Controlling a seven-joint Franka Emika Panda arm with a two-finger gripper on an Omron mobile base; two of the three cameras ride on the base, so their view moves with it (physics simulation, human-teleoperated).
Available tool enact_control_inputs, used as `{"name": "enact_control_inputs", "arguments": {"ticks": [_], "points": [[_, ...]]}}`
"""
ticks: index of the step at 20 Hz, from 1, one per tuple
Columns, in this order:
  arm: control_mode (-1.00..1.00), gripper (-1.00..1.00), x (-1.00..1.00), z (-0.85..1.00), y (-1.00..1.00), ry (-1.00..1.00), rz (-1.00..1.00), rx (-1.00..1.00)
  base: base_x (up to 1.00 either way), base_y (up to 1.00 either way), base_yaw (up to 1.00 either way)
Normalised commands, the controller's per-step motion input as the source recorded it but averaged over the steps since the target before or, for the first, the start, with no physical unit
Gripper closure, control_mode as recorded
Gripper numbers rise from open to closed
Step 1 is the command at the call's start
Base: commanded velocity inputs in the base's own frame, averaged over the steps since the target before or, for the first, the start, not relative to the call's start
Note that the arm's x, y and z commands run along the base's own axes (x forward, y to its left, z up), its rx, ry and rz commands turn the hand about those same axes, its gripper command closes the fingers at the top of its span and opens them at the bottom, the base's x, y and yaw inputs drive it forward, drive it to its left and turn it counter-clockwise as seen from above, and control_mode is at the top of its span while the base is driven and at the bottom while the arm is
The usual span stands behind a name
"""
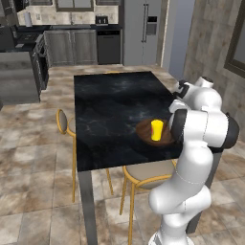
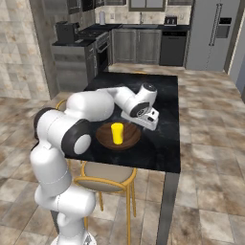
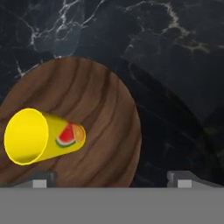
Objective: Place the cup inside the bowl on the dining table and move the bowl to any counter.
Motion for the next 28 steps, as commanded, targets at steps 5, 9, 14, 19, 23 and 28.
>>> {"name": "enact_control_inputs", "arguments": {"ticks": [5, 9, 14, 19, 23, 28], "points": [[-1.0, -1.0, 0.0, -0.02, -0.09, 0.0, -0.06, 0.05, 0.0, 0.0, 0.0], [-1.0, -1.0, 0.0, -0.03, -0.07, 0.0, -0.05, 0.05, 0.0, 0.0, 0.0], [-1.0, -1.0, 0.0, -0.07, -0.08, 0.0, -0.05, 0.06, 0.0, 0.0, 0.0], [-1.0, -1.0, 0.0, -0.21, -0.06, 0.0, -0.03, 0.08, 0.0, 0.0, 0.0], [-1.0, -1.0, 0.0, -0.32, -0.02, 0.0, -0.01, 0.1, 0.0, 0.0, 0.0], [-1.0, -1.0, 0.0, -0.31, 0.0, 0.0, 0.0, 0.05, 0.0, 0.0, 0.0]]}}
